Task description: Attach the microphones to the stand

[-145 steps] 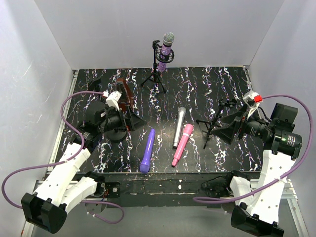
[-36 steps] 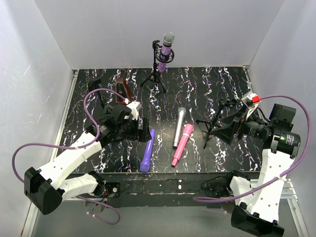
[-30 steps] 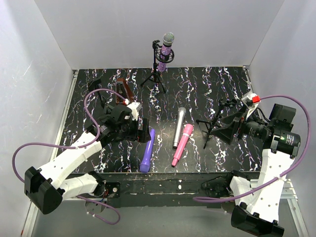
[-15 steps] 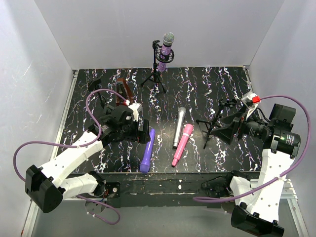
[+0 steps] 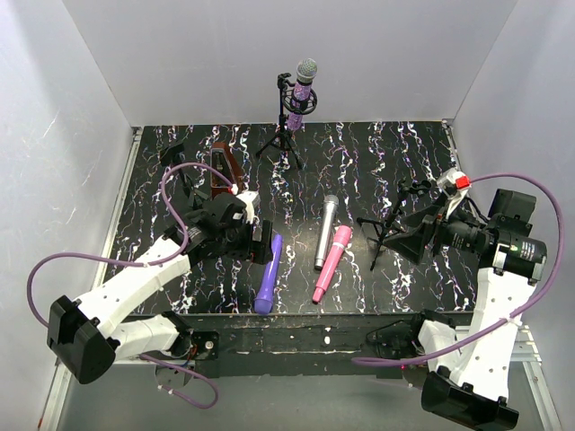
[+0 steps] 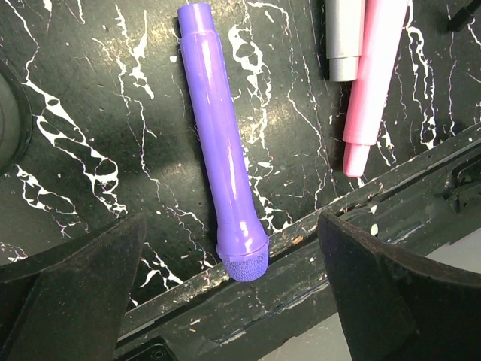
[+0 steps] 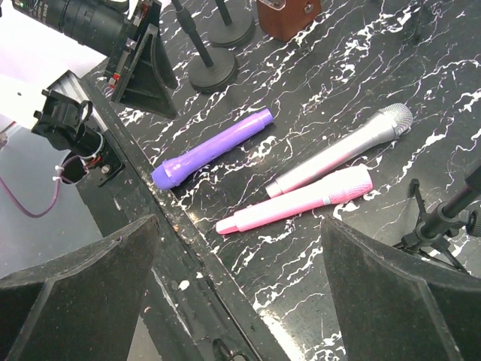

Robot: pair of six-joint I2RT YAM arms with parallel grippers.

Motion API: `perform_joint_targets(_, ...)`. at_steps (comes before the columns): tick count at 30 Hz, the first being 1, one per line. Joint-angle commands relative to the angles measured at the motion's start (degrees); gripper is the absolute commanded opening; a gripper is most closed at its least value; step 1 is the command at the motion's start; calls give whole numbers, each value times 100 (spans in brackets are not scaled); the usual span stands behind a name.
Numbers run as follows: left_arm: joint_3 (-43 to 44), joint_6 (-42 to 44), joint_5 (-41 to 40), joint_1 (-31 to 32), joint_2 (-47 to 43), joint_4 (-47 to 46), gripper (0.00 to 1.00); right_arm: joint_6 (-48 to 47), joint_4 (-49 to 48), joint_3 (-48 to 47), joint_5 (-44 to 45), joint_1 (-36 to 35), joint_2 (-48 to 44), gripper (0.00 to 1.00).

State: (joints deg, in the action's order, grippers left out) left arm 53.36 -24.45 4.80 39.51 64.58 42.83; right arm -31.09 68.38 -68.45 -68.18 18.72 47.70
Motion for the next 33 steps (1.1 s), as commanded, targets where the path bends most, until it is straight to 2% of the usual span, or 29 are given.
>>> perform_joint_targets(1,245,54,-163,57,2,68,98,-345,325,-90,7,-53,72,95)
perform_joint_targets(8,280,54,-277,110,73,156,98,-459,422,-108,296,-509,125,93)
perform_joint_targets(17,350,-16,-374,163,108,270,98,-556,378,7,1236,-2081,274,91)
perform_joint_targets(21,368,-104,-401,163,99,279,98,-871,474,112,1404,-2513,310,91)
perform_joint_targets(33,411,-174,-778,198,327,428,98,-1030,290,551,1764,-2944,213,91)
